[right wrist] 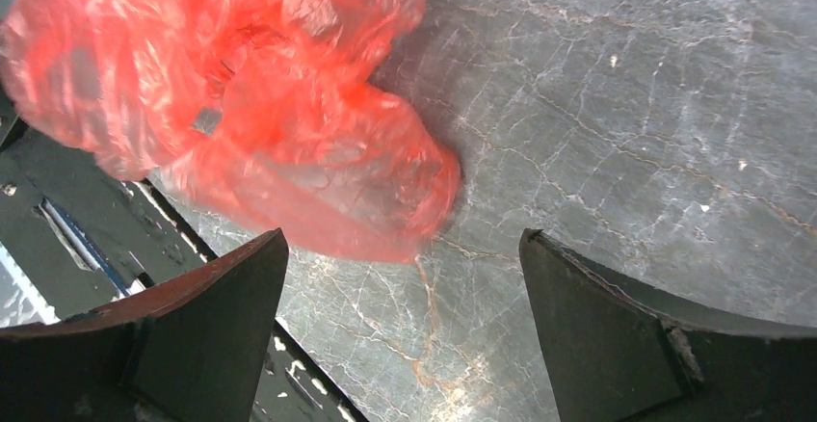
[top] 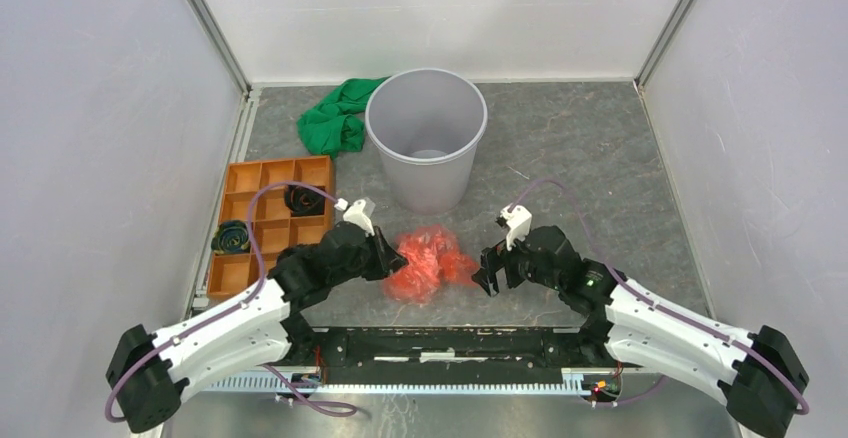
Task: Put the trash bags into the trash bin
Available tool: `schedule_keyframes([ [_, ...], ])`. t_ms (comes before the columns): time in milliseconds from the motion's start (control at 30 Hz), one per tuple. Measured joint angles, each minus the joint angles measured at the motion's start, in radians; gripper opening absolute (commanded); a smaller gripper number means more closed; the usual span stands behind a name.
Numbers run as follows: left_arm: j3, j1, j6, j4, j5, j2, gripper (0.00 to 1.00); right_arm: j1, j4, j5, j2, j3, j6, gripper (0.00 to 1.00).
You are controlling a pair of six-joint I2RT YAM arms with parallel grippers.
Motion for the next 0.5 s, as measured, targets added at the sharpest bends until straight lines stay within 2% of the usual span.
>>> schedule_keyframes([
  [267,-0.081,0.014,-0.037,0.166,0.008,-0.238,0.02,-0.013,-0.092,0.091,-0.091,0.039,0.05,0.98],
  [500,-0.136,0.019,-0.109,0.349,0.071,-0.365,0.02,-0.013,-0.022,0.135,-0.336,0.051,0.138,0.98],
])
